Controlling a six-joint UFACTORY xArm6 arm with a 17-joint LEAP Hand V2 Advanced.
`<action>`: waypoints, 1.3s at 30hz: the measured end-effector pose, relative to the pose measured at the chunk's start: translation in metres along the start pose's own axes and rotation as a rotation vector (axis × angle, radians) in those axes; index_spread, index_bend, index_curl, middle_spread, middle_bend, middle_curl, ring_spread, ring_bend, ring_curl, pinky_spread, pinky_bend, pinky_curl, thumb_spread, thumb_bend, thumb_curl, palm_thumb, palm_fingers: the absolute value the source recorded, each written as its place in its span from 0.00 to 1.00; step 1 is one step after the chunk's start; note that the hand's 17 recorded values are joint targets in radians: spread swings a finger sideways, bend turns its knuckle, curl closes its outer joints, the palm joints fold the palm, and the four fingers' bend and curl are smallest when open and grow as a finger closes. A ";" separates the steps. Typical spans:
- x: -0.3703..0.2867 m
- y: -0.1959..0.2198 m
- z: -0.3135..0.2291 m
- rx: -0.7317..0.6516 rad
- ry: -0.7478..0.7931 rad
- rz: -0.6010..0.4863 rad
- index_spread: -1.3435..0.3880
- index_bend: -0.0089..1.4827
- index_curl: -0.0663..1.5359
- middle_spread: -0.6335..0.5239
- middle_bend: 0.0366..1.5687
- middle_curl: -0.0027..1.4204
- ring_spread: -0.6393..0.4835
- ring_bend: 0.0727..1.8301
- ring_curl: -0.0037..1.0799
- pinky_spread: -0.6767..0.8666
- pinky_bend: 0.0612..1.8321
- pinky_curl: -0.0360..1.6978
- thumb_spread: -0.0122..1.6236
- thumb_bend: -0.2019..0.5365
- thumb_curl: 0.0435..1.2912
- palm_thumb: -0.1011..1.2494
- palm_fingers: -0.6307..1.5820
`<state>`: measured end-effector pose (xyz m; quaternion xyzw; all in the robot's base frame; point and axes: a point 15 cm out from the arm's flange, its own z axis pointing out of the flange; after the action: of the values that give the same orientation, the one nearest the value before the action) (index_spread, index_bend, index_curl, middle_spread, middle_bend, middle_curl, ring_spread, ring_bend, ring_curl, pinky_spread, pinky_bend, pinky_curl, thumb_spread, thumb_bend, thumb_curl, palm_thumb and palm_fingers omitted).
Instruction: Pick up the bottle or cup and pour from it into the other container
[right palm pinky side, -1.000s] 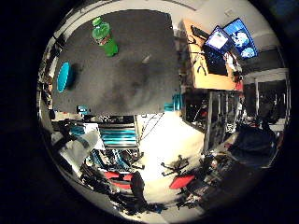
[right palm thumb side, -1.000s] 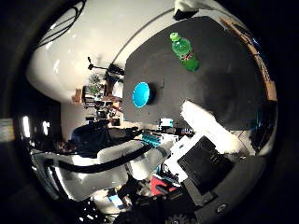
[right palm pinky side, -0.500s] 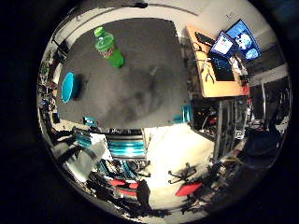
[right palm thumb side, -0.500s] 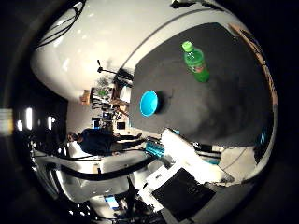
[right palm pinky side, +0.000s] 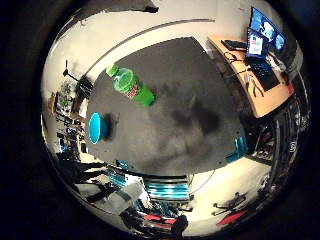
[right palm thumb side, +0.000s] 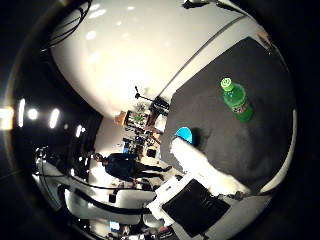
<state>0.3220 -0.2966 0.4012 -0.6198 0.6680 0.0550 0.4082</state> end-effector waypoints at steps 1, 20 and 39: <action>0.002 0.001 0.003 0.000 -0.020 0.005 0.62 0.11 0.21 0.59 0.13 0.24 0.73 0.17 0.23 0.73 0.40 0.03 0.60 0.23 0.23 0.52 0.35; 0.052 -0.003 0.048 0.059 -0.208 0.067 0.63 0.12 0.22 0.61 0.12 0.24 0.73 0.17 0.23 0.72 0.40 0.03 0.60 0.24 0.23 0.50 0.34; 0.086 0.006 0.097 0.035 -0.321 0.128 0.64 0.12 0.22 0.62 0.11 0.24 0.73 0.16 0.23 0.73 0.40 0.03 0.60 0.24 0.23 0.50 0.34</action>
<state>0.3714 -0.3066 0.2813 -0.5520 0.6330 0.1676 0.5162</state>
